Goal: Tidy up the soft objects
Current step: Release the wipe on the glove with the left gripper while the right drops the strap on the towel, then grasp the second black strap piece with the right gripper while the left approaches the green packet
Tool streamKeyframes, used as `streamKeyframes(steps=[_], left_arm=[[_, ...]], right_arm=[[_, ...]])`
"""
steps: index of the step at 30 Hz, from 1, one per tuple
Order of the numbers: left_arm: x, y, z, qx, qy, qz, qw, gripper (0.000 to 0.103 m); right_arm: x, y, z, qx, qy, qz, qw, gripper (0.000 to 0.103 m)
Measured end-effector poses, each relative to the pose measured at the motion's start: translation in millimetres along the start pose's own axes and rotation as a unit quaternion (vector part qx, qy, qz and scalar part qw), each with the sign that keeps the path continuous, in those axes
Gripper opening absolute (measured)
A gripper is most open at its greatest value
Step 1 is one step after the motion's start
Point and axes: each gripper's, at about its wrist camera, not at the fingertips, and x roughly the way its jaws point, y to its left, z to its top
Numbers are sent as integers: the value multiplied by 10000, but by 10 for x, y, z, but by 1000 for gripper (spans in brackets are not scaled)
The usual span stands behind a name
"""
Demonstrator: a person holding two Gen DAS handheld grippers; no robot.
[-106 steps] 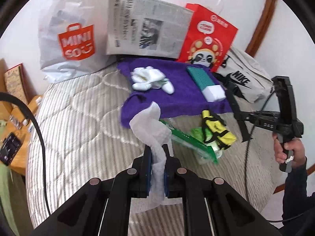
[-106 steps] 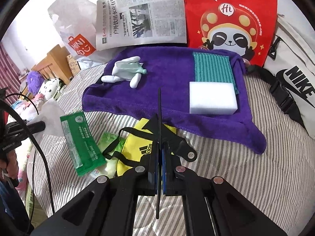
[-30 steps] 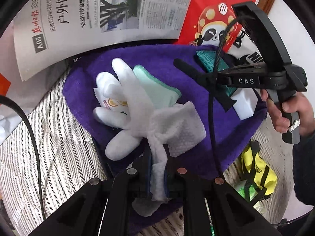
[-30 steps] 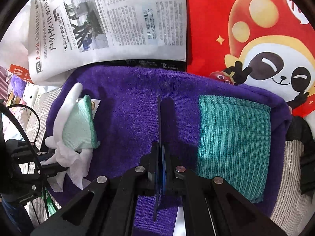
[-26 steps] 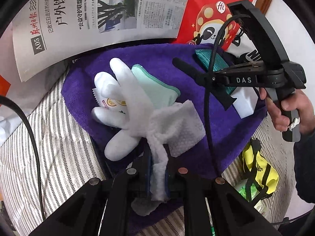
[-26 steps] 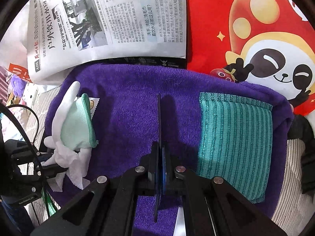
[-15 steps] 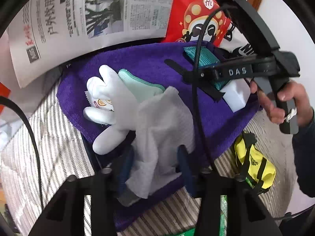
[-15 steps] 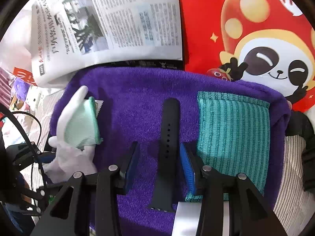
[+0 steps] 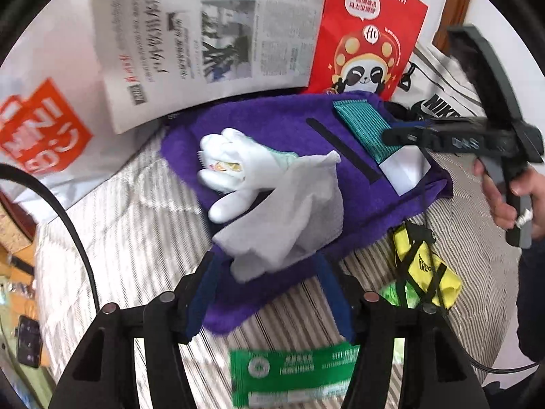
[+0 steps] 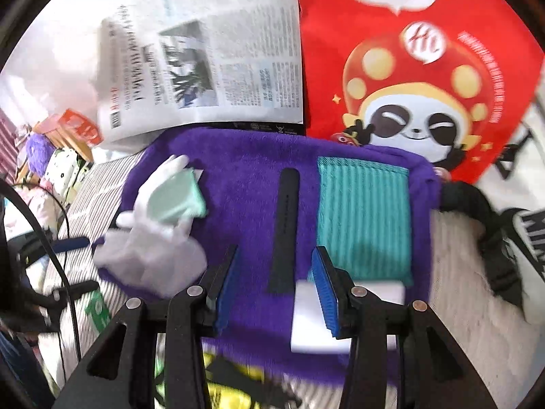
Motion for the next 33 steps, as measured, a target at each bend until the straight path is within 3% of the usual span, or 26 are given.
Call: streamKeyframes(steps=[2, 6, 10, 12, 17, 23, 29, 33], left_arm=[[-98, 10, -88, -75, -57, 40, 9999, 58], [-195, -20, -279, -154, -109, 35, 9998, 59], [-226, -41, -571, -307, -36, 92, 9995, 59], [-226, -35, -695, -446, 6, 71, 9990, 59], [-289, -16, -970, -752, 2, -139, 9971, 59], [-315, -13, -1082, -801, 57, -33, 9968, 59], [-245, 10, -1087, -879, 125, -85, 9960, 59], [-201, -5, -1082, -849, 180, -69, 9962, 59]], right_arm=[[-179, 25, -167, -94, -65, -14, 9999, 44], [-419, 64, -499, -56, -122, 356, 9993, 49], [-468, 138, -821, -160, -82, 222, 9996, 53], [-405, 169, -947, -253, -6, 137, 9996, 58], [-94, 203, -1121, -459, 232, 139, 9986, 59], [155, 140, -1089, -444, 234, 269, 9984, 58], [191, 159, -1066, -533, 304, 712, 9956, 34], [54, 199, -1150, -704, 334, 632, 9950, 21]])
